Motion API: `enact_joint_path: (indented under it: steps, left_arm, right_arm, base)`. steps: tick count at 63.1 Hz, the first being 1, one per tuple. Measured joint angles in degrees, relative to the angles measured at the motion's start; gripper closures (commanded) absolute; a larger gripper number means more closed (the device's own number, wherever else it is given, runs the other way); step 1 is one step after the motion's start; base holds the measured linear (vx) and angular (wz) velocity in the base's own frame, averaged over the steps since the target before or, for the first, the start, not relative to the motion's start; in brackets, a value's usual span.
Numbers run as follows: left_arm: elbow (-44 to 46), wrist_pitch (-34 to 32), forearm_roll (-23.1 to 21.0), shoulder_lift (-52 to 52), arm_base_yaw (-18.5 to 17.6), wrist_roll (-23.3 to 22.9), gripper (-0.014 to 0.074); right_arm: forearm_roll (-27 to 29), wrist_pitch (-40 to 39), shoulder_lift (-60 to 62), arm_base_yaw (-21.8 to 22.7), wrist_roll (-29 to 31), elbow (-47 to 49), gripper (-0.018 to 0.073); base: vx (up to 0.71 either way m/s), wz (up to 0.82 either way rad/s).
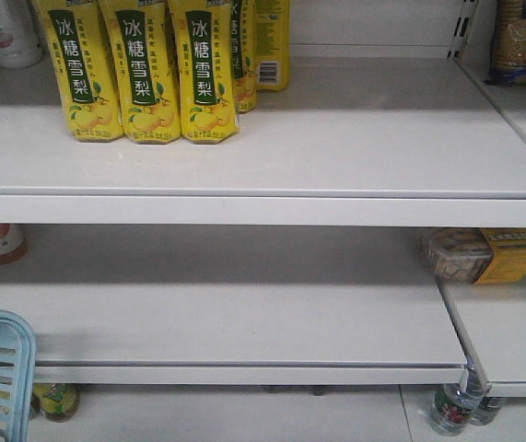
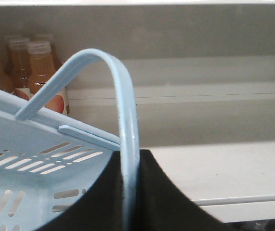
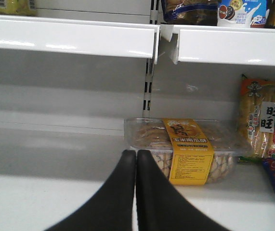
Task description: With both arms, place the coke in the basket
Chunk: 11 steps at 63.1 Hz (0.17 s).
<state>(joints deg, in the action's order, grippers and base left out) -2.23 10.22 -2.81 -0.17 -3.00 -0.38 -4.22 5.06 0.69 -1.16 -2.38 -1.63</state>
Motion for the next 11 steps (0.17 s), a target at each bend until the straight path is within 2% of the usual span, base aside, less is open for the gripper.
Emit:
enact_joint_path:
  steps: [11]
  left_arm:
    - [0.0,0.0,0.0,0.0,0.0,0.0,0.0601]
  right_arm:
    - [0.0,0.0,0.0,0.0,0.0,0.0,0.0569]
  base:
    - [0.00,0.00]
